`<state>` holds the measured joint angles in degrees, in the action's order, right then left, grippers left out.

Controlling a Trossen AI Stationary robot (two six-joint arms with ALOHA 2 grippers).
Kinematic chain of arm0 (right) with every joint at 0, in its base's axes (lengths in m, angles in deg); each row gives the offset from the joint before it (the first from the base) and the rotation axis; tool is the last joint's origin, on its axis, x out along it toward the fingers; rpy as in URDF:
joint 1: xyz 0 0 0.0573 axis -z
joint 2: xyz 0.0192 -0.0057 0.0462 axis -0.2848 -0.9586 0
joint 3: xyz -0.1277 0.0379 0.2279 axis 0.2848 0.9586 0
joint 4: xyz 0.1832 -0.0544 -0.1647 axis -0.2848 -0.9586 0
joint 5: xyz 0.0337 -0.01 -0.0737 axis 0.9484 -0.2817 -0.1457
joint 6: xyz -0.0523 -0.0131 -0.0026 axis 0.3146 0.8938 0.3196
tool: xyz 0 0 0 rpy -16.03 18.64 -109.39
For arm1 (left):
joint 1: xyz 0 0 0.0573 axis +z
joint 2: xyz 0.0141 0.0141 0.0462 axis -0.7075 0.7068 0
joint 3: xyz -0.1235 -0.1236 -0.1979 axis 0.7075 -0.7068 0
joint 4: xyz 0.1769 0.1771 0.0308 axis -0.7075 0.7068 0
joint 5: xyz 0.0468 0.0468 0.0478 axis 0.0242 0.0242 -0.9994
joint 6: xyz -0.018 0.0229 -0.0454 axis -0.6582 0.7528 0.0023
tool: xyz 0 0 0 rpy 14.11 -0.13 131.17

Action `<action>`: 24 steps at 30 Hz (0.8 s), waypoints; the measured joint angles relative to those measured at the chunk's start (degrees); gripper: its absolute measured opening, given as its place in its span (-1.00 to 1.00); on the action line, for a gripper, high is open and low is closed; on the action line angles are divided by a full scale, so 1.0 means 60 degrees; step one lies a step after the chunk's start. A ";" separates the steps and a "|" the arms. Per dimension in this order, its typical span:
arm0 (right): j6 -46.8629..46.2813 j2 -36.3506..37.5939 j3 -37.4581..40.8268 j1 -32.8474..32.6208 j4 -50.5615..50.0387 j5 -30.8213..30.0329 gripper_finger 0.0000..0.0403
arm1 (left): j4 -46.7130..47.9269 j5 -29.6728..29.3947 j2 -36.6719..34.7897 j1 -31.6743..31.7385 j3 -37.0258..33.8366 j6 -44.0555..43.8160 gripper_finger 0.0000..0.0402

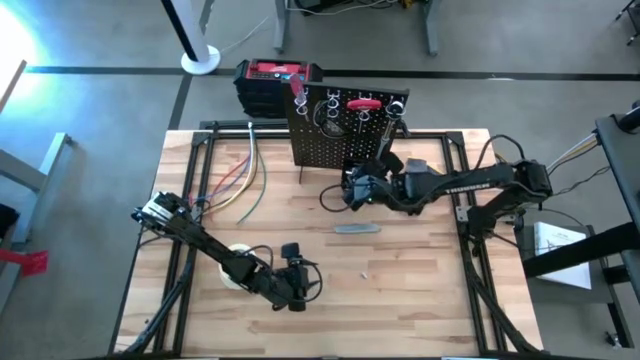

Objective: Hang tools onto peg board
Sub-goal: Put the socket into the black bin on the peg board

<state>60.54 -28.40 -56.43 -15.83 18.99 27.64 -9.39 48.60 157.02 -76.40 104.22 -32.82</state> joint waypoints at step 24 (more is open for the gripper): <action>-0.3295 0.0143 0.1142 -0.3876 -0.1043 0.1839 0.00 | 0.0194 -0.0001 0.0000 0.0000 0.0000 -0.0335 0.11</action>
<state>40.77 -27.54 -49.58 -39.09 12.73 38.67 -8.23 48.59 157.02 -76.40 104.22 -34.83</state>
